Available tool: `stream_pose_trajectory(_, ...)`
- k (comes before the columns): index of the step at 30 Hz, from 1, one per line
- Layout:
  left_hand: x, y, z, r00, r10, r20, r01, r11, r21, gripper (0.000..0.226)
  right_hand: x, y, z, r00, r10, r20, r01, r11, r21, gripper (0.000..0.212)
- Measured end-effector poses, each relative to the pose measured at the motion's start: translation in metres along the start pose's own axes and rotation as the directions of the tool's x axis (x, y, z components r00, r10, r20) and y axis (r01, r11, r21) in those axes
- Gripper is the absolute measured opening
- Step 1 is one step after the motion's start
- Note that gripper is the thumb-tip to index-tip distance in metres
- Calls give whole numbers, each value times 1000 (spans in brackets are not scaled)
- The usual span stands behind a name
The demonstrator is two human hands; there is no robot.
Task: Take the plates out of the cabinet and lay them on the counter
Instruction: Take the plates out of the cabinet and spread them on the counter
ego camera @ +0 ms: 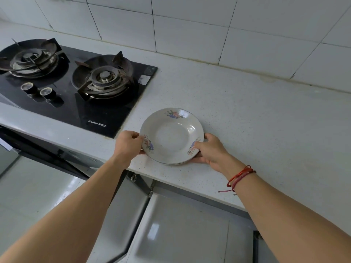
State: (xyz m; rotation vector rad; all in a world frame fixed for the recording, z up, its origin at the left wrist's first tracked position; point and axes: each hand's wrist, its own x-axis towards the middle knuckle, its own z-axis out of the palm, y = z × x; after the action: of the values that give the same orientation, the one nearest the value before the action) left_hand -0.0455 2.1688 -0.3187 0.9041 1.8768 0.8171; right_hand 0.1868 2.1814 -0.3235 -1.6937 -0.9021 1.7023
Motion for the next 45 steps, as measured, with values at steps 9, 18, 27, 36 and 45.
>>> stream_pose_trajectory(9,-2,-7,4,998,18,-65,-19,1000,-14,22,-3,4,-1,999,-28,-16,27,998,-51,17)
stream_pose_trajectory(18,-16,-9,3,997,45,-66,-46,999,-16,26,-23,6,-10,999,-35,-13,33,994,-106,55)
stream_pose_trajectory(27,-38,-17,0,994,74,-85,-71,997,33,36,-47,8,-15,996,-81,-34,73,978,-194,61)
stream_pose_trajectory(36,-99,-41,7,962,272,28,-260,878,401,57,-93,28,-16,966,-254,48,234,782,-577,60)
stream_pose_trajectory(45,-166,-68,5,920,351,171,-387,759,524,71,-149,75,-37,948,-311,60,244,597,-764,65)
